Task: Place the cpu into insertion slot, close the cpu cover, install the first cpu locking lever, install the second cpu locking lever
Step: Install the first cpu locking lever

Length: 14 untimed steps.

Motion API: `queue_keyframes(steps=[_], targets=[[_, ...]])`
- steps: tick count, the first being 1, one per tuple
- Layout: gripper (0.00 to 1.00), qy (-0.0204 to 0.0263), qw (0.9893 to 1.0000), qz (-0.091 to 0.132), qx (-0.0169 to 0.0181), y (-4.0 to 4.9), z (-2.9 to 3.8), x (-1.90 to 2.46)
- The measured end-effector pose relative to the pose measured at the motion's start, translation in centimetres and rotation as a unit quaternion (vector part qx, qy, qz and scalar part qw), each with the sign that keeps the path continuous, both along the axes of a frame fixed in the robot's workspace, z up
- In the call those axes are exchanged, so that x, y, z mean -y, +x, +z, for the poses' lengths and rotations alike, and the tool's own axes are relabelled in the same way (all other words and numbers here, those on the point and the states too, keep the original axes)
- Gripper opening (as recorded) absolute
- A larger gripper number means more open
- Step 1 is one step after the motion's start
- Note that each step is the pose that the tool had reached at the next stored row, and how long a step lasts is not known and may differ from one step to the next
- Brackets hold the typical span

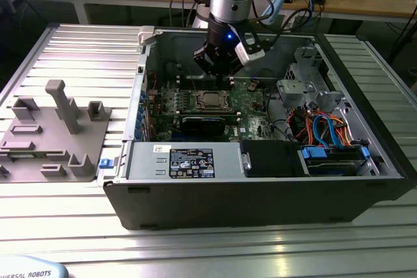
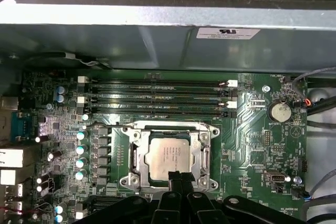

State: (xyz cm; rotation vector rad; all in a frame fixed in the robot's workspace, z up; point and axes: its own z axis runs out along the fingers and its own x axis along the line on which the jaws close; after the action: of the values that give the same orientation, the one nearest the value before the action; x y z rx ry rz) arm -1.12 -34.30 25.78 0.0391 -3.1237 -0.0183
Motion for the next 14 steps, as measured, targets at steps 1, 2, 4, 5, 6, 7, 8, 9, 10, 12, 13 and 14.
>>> queue_keyframes(steps=[1,2,4,5,6,7,8,9,10,12,13,14], targets=[[0.11,0.0,1.0,0.0,0.0,0.0,0.0,0.0],[0.11,0.0,1.0,0.0,0.0,0.0,0.01,0.0],[0.11,-0.0001,1.0,0.0,-0.0001,-0.01,0.01,0.0],[0.11,-0.0001,1.0,0.0,0.0,-0.04,0.01,0.0],[0.11,-0.0001,1.0,0.0,-0.0001,-0.11,0.01,0.0],[0.11,-0.0001,1.0,0.0,0.0,-0.24,0.01,0.0],[0.11,-0.0001,1.0,0.0,0.0,-0.35,0.01,0.0],[0.11,-0.0001,1.0,0.0,0.0,-0.45,0.01,0.0],[0.11,-0.0001,1.0,0.0,0.0002,-0.59,0.01,0.0],[0.11,-0.0001,1.0,0.0,0.0008,-0.97,0.01,-0.01],[0.11,-0.0001,1.0,0.0,0.0011,-1.22,0.01,-0.02],[0.11,-0.0001,1.0,0.0,0.0012,-1.35,0.01,-0.03]])
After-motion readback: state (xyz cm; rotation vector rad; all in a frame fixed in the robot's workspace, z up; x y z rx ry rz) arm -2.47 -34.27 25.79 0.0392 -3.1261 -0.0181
